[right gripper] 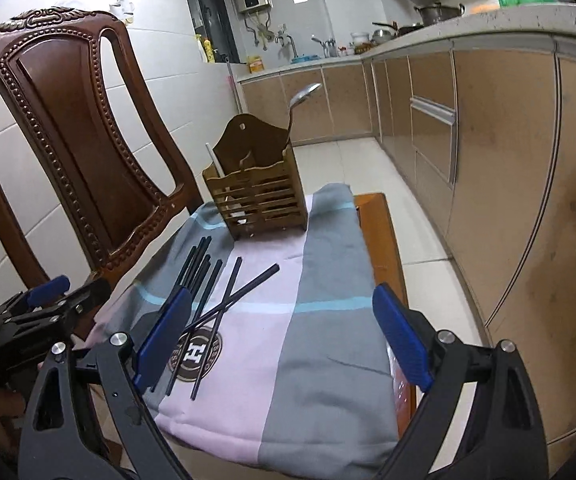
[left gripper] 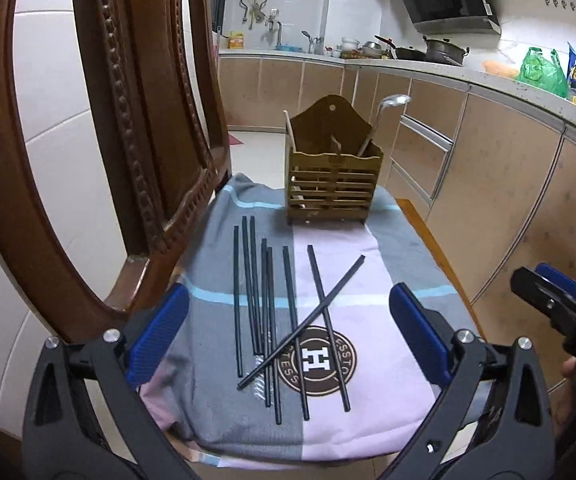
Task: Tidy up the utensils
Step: 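Grasp the metal serrated utensil on the cloth with the right tool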
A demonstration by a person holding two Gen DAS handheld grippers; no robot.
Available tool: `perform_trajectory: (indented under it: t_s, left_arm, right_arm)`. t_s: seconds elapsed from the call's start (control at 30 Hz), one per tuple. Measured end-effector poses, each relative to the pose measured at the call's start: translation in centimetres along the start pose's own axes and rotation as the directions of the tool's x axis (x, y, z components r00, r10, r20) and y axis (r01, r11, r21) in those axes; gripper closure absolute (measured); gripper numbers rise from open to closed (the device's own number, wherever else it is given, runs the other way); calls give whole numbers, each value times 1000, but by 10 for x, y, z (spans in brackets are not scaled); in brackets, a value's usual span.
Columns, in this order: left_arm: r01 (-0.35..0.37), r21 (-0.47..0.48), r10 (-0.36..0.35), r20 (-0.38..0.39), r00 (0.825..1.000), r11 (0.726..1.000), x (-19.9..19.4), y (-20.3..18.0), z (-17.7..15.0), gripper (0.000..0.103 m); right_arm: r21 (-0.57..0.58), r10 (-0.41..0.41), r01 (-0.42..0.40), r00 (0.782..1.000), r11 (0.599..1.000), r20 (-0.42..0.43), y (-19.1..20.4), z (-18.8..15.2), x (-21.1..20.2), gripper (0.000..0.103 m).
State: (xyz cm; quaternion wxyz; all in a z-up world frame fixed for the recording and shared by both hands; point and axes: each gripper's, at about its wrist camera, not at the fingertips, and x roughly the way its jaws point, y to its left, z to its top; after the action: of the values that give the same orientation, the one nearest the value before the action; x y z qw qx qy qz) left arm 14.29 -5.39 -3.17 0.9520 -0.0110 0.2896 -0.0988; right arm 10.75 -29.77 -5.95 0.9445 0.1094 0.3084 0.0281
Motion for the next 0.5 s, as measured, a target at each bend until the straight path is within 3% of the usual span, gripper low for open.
perform_trajectory:
  t_s: [0.5]
  left_arm:
    - [0,20,0,12,1000,1000,2,1,5,4]
  right_arm:
    - [20,-9,9,999,1000,-36,2,3,21,13]
